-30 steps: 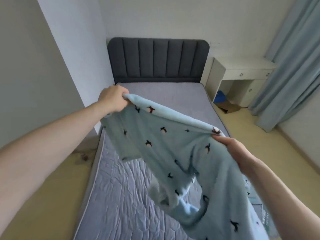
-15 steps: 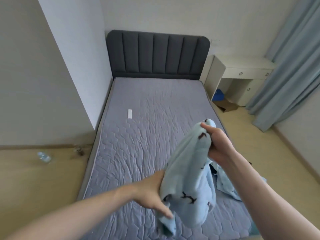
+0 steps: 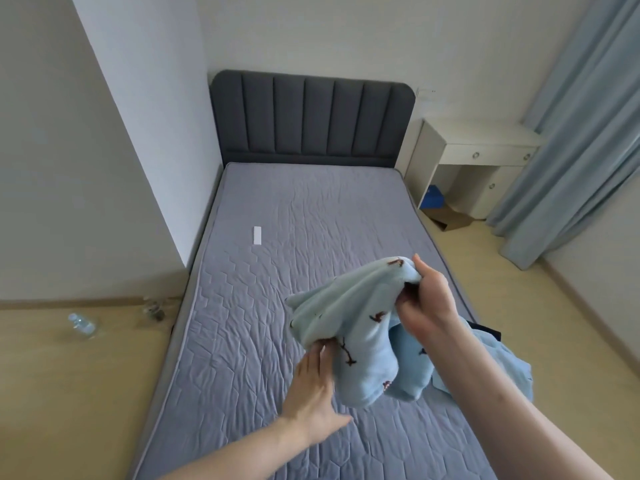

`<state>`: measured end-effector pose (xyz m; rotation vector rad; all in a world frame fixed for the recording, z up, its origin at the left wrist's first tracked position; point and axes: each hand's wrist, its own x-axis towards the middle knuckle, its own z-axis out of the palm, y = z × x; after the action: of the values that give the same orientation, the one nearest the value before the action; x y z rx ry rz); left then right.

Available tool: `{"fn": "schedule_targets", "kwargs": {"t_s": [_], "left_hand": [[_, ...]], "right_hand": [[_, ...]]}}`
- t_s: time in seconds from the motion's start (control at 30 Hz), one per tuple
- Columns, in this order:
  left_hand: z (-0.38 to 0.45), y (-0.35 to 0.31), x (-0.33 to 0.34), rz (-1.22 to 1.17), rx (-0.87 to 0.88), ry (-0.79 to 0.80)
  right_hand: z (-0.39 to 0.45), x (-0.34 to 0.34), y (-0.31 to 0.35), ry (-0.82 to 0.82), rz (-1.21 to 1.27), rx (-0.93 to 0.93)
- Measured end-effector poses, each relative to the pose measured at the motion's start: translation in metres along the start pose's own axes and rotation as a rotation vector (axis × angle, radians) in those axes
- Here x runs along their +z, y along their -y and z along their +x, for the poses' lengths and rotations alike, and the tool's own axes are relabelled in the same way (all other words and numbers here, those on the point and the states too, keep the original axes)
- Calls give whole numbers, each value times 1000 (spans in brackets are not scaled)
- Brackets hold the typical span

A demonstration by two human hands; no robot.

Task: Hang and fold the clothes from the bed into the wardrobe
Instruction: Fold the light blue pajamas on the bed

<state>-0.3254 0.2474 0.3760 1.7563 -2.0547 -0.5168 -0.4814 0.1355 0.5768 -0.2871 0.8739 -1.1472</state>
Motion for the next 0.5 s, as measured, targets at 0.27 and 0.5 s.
{"fn": "schedule_targets", "kwargs": {"t_s": [0.27,0.5], "left_hand": [[45,-23,-37,-447,-207,-157],[88,-13,-146,-884,-330,-62]], "right_hand": [[3,-5,7,-18,96,-50],[10,-58,15,-182,-242,-149]]}}
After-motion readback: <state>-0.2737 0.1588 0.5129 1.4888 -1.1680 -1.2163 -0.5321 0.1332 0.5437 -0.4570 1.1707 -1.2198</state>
